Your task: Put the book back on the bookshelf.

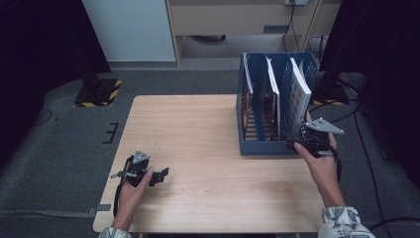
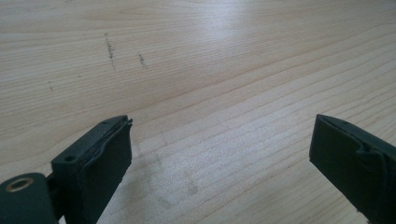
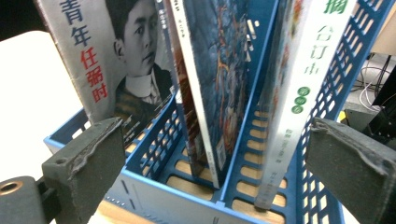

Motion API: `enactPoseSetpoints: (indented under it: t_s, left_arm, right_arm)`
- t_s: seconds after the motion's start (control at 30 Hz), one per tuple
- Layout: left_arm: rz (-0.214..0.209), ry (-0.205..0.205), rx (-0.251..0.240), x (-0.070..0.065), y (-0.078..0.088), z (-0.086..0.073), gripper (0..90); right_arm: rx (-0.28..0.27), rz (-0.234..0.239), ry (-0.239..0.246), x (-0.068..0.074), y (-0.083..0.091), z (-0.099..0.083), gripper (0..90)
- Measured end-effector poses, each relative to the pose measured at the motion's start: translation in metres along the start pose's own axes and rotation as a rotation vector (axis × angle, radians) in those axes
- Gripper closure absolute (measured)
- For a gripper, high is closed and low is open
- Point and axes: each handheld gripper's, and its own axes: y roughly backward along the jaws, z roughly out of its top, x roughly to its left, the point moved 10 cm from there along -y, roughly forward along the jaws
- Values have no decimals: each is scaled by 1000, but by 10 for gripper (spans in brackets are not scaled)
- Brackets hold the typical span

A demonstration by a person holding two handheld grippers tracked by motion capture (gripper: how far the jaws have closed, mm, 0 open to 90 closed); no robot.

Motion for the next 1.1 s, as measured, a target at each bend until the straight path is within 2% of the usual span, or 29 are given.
enactPoseSetpoints:
  t_s: [0.57,1.1]
  left_arm:
    - [2,-5,11,-1,-1,-1,50]
    - [3,-10,20,-1,-2,-3,50]
  right_arm:
    - [22,57,13,24,6,-12,40]
    - [60,106,29,45,7,-32,40]
